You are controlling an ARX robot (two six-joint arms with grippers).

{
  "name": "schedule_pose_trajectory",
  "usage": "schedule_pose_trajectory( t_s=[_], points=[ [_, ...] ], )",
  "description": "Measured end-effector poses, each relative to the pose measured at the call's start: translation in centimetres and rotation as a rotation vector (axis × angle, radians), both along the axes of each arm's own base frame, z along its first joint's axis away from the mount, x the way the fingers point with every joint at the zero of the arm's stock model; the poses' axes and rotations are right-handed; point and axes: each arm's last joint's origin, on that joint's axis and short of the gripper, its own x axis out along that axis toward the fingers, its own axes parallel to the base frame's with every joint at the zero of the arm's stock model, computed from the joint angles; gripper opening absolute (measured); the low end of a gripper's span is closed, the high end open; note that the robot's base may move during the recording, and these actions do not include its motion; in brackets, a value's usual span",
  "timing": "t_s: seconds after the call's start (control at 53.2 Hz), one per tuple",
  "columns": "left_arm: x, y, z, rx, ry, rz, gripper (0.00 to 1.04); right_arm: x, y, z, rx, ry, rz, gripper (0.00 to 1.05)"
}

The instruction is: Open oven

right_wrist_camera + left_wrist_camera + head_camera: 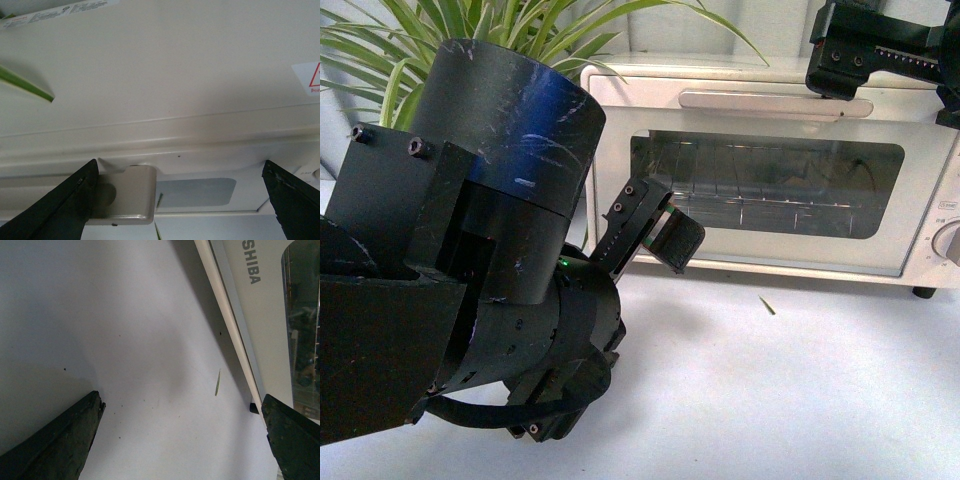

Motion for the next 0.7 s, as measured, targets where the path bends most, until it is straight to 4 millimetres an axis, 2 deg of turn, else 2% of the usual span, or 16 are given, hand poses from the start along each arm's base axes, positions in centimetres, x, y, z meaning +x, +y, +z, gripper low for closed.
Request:
schedule_pose_trajectory(
  t_s=[0.169, 0.338, 0.526, 0.695],
  points=[
    [0.0, 0.1, 0.0, -0.002, -0.003, 0.003, 0.98, -1.8, -0.1, -0.8, 0.000, -0.010, 0.050, 0.95],
    [0.0, 0.2, -0.1, -0.002, -0.003, 0.005, 0.98, -4.2, 0.0, -2.3, -0.001, -0.013, 0.111, 0.95],
    [-0.1, 0.3, -0.2, 0.003, -0.004, 0.010, 0.98, -5.8, 0.2, -4.2, 0.006, 0.009, 0.165, 0.95],
    [-0.4, 0.4, -0.2, 0.033, -0.013, 0.014, 0.98, -6.7, 0.2, -5.0, 0.012, 0.025, 0.202, 0.95]
  ],
)
